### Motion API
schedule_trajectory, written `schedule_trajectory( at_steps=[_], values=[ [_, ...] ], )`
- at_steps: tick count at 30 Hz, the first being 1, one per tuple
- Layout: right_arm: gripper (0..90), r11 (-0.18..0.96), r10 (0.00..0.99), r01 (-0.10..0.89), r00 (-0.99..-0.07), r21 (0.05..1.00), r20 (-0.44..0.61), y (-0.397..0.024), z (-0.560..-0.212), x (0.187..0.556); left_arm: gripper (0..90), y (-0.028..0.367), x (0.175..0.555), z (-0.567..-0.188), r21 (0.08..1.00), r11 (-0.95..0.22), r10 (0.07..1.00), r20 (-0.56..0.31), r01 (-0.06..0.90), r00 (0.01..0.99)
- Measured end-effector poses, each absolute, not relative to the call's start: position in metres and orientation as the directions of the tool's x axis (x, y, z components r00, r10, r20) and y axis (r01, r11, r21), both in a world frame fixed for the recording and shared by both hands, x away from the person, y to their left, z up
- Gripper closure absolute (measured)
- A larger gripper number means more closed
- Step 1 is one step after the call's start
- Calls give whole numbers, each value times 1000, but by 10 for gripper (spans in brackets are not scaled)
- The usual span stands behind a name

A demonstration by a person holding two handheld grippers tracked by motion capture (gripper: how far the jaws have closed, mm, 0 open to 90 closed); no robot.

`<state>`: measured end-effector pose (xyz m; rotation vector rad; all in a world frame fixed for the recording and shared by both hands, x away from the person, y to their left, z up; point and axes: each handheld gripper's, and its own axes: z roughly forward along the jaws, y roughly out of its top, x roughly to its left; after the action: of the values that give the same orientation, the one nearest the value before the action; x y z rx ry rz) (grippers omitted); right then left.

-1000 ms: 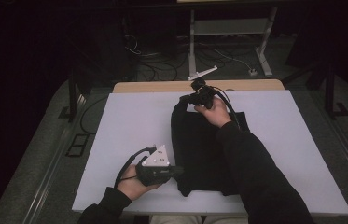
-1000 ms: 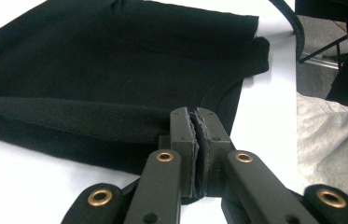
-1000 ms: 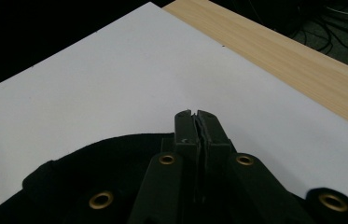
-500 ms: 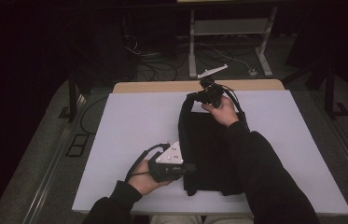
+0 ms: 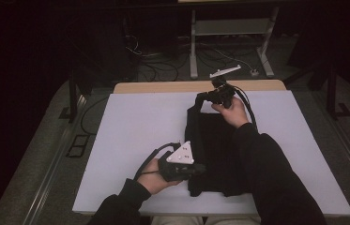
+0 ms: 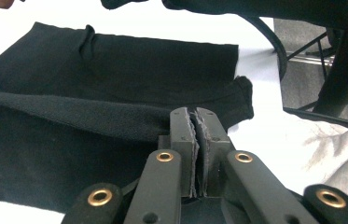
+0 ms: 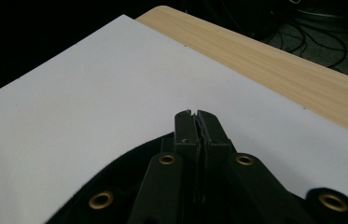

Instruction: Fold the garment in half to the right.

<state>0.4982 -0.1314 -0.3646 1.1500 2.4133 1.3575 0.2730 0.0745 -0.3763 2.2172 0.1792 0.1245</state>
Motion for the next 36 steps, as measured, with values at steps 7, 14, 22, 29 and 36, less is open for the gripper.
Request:
schedule_trajectory(
  at_steps=[7,14,22,29,36],
  values=[
    [861,287,689,546,-688,787,226,-143,-360,496,855,64,273,-374,796,-601,149,27,69,989],
    [861,271,705,556,-670,786,231,-156,-362,496,855,53,275,-372,794,-605,129,29,55,991],
    [860,254,718,567,-653,784,240,-168,-365,495,855,42,277,-371,790,-613,102,40,31,994],
    [860,245,730,572,-640,783,240,-178,-365,493,855,34,277,-369,794,-607,93,36,28,995],
    [861,235,735,574,-633,785,243,-184,-365,492,855,28,278,-368,802,-597,93,35,28,995]
  ],
)
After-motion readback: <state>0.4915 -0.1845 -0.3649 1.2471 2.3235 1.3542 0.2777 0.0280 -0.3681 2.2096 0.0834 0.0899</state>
